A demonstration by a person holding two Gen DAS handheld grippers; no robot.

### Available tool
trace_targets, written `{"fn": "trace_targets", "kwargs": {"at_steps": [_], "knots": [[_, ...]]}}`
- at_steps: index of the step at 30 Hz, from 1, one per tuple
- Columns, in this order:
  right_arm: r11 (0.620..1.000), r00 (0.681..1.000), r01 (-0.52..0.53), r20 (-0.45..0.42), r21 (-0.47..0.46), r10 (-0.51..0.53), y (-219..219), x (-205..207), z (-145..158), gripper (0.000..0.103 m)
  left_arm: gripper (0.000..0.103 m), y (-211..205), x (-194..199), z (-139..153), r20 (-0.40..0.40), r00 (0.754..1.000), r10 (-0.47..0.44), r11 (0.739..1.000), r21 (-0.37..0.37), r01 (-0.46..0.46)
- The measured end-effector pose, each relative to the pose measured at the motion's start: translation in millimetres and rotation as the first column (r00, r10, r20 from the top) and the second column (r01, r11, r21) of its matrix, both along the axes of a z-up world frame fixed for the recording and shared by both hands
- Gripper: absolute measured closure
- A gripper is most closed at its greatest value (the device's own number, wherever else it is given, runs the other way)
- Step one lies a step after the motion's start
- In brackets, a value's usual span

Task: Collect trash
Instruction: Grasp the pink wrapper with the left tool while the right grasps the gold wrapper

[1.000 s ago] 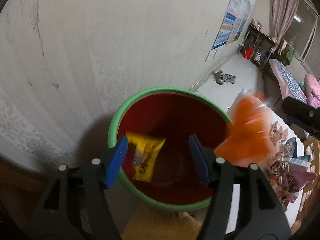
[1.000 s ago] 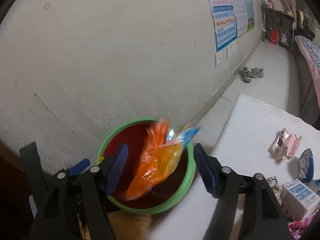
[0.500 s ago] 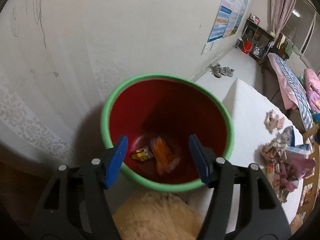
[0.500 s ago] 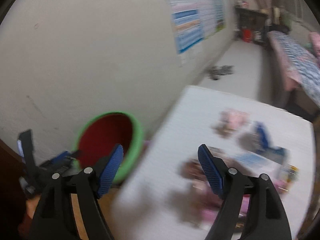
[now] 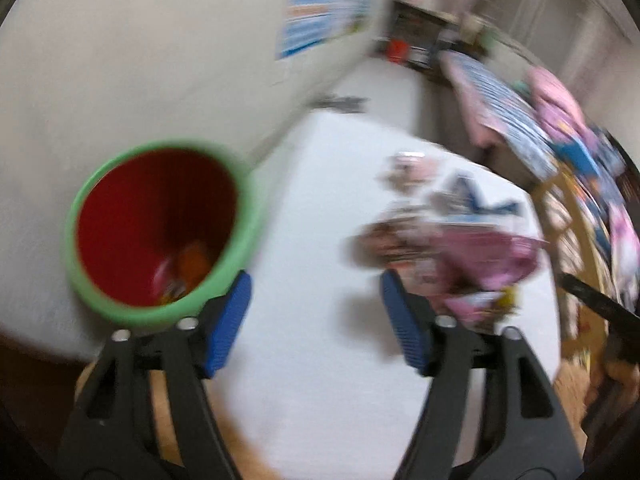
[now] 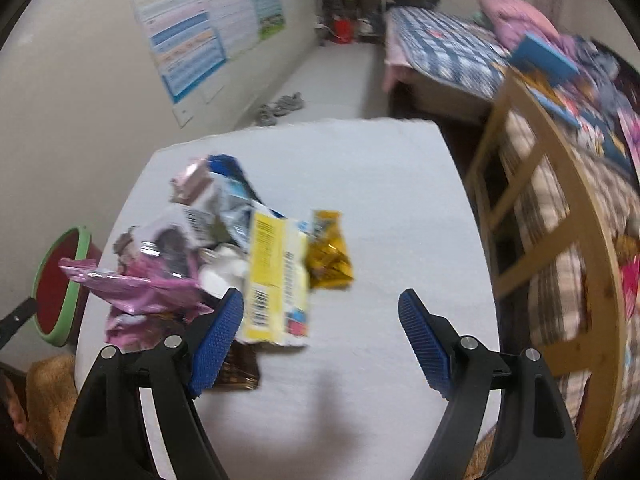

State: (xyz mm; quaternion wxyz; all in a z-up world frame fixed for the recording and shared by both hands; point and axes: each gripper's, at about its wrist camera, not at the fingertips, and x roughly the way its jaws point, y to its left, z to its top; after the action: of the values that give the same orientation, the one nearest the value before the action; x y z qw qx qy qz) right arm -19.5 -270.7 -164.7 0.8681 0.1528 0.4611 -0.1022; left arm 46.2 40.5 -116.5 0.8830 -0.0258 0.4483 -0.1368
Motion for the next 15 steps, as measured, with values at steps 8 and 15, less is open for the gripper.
{"fn": "trace_targets", "kwargs": {"at_steps": [8,15], "knots": [[0.997,1.000,0.028,0.010,0.077,-0.029,-28,-25,-9,0.026,0.015,-149,6,14,0.032,0.931,-0.363,0.921,0.160,0.354],[0.989,0.999,0.036,0.012,0.145,-0.038,-39,-33,-14,0.026,0.051,-183,31,-60,-0.170,0.931,-0.322,0.886,0.292,0.360]]}}
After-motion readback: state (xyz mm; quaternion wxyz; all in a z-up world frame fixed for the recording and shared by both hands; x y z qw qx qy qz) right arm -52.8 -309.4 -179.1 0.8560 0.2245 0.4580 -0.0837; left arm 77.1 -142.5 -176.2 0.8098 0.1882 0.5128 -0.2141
